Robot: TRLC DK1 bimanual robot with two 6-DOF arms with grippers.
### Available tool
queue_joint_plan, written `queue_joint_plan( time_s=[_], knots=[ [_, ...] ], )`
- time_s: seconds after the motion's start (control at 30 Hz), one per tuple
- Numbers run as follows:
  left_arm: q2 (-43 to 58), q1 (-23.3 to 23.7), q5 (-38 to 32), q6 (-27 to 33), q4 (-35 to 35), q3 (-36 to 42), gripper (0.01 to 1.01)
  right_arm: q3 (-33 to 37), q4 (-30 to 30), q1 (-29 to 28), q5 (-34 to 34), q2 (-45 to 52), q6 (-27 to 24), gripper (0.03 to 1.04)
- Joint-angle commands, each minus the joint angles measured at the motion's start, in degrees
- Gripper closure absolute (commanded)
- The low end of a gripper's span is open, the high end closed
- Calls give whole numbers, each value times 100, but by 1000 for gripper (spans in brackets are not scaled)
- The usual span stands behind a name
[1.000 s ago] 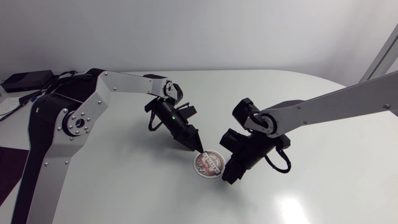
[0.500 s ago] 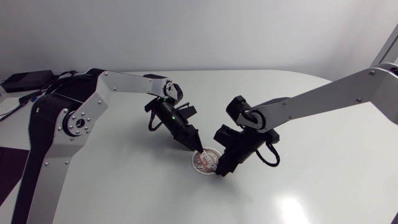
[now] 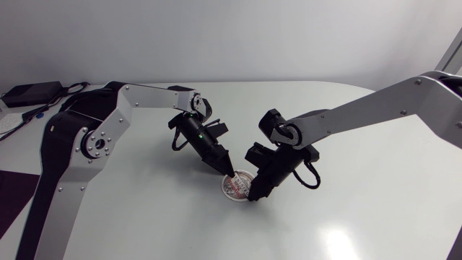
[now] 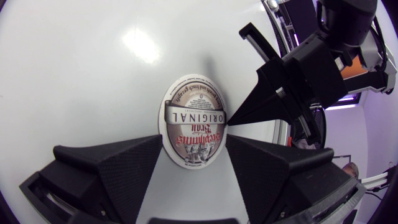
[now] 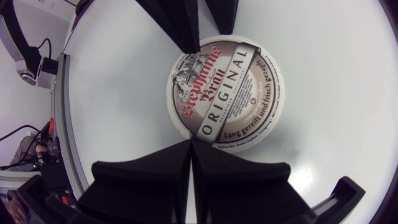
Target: Turn the coaster over.
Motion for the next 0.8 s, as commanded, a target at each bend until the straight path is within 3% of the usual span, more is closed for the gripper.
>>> queue_joint_plan(
  time_s=[0.0, 0.17, 0.3, 0.53, 0.77],
  knots=[
    [839, -105, -389, 258, -229, -483, 343, -78, 197, 53, 272, 520, -14, 1016],
    [848, -105, -327, 408, -317, -536, 433, -78, 197, 70, 272, 529, -5, 1016],
    [910, -141, -336, 460, -317, -553, 439, -113, 206, 62, 272, 529, -14, 1016],
    [795, -176, 59, 891, -607, -632, 711, -113, 215, 97, 272, 502, -14, 1016],
    [461, -105, 578, 1533, -959, -764, 789, -113, 215, 123, 272, 502, -14, 1016]
  ],
)
